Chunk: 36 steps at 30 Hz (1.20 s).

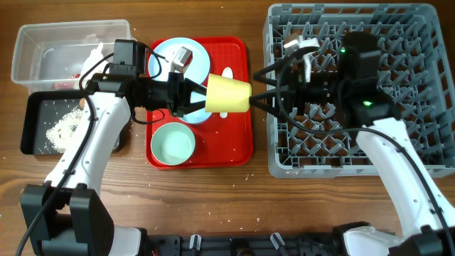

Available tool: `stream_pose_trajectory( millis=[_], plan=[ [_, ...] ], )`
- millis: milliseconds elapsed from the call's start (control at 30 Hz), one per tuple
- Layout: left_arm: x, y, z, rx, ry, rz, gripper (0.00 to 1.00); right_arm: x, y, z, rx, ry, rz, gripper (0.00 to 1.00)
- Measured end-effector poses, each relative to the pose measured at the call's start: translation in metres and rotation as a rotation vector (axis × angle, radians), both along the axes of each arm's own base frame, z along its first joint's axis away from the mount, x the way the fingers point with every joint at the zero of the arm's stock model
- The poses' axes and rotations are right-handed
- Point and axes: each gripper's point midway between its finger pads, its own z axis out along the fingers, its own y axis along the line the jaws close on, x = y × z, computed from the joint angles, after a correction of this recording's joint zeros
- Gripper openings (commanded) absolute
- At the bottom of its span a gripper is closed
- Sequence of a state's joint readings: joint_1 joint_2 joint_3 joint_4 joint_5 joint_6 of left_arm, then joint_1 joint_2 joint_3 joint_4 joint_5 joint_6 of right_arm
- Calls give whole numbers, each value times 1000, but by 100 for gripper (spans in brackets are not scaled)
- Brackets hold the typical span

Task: Sort waste into correct bins and load items into the dishwasher rack
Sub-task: 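Grasp the yellow cup with the left gripper and lift it, then hold the yellow cup up and grasp it with the right gripper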

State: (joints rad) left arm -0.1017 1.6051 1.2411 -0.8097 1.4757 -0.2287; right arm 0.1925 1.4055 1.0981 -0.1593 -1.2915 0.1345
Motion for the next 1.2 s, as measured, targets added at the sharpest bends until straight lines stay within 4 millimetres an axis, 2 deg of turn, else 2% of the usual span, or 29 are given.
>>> stream_pose_trajectory(
  millis=[100,200,367,433,500,567,633,667,733,800,867,900,1167,1200],
  plan=[
    [-1,0,3,-18,2,-8,4,-11,14,0,18,-7,74,94],
    [-2,0,4,-22,2,-9,4,-23,27,3,31,-24,136,78],
    [-3,0,7,-42,3,-18,4,-23,37,-2,25,-25,150,64],
    [-4,0,8,-47,1,-20,5,-21,38,-1,27,-33,144,54],
    [-4,-1,9,-53,-3,-24,17,-19,38,0,31,-49,137,51],
    [-5,-3,9,-51,-2,-31,24,-19,39,2,37,-60,138,48],
    [-7,-6,8,-46,-7,-38,25,-18,40,4,40,-64,136,47],
    [-7,-7,8,-42,-7,-40,12,-18,40,4,41,-60,135,46],
    [-8,-7,7,-40,-2,-42,4,-15,37,4,40,-44,124,47],
    [-7,-7,9,-43,-17,-41,4,-9,31,2,39,-31,97,49],
    [-7,-7,10,-44,-21,-41,4,-6,27,2,39,-21,83,69],
    [-6,-6,10,-43,-22,-39,4,-6,27,2,38,-22,82,72],
    [-5,-7,6,-24,-24,-33,4,-5,27,2,38,-19,80,76],
    [-5,-7,6,-23,-24,-32,4,-5,27,2,38,-19,80,79]
  ],
)
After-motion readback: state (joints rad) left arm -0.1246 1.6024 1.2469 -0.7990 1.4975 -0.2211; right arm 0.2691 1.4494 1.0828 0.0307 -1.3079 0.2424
